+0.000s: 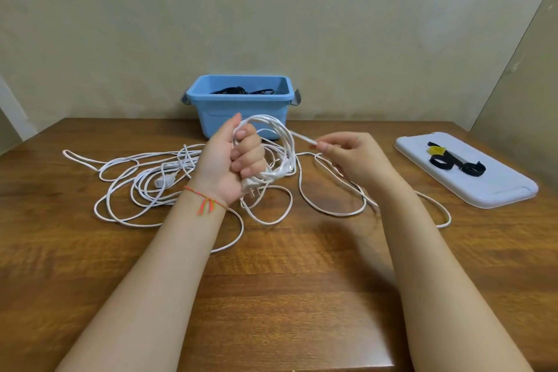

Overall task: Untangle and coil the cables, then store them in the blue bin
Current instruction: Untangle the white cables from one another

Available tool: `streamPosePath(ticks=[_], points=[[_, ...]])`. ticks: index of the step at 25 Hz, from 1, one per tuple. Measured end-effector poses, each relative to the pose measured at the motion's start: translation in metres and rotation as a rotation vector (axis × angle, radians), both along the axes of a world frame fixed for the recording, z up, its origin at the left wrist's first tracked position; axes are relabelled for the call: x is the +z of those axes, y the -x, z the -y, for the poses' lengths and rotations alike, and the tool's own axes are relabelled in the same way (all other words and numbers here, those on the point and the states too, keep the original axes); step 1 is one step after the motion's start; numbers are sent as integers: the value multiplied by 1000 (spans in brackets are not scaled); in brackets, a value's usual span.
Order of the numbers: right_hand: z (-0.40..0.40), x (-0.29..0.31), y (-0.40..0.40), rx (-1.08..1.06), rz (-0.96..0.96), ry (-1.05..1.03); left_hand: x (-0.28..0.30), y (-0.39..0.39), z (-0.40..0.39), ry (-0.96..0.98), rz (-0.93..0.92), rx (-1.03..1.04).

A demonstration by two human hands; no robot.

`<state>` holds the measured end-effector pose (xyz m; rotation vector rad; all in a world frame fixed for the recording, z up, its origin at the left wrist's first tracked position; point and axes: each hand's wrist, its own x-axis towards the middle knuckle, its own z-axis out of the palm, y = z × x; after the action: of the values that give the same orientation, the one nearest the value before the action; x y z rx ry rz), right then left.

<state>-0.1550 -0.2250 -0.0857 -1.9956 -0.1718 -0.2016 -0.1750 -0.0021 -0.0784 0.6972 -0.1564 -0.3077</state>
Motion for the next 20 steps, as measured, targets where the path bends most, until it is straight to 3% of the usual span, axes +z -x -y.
streamPosePath(ticks=[3, 6, 8, 12, 15, 17, 20], points=[[-1, 0, 3, 4, -67, 439, -3, -6, -3, 100, -69, 209], [-14, 6, 12, 210, -109, 628, -3, -6, 5, -44, -1, 281], [-28, 7, 19, 350, -55, 665, -6, -4, 15, -246, 79, 297], [-44, 11, 33, 561, -43, 528, -12, 4, 33, -801, 305, 401], [-38, 20, 39, 544, -55, 382, -16, 4, 35, -1087, 404, 407], [-28, 26, 38, 459, -35, 119, -16, 4, 31, -1046, 389, 211], [-18, 24, 26, 290, 56, -158, -11, 9, 25, -584, 177, -324]])
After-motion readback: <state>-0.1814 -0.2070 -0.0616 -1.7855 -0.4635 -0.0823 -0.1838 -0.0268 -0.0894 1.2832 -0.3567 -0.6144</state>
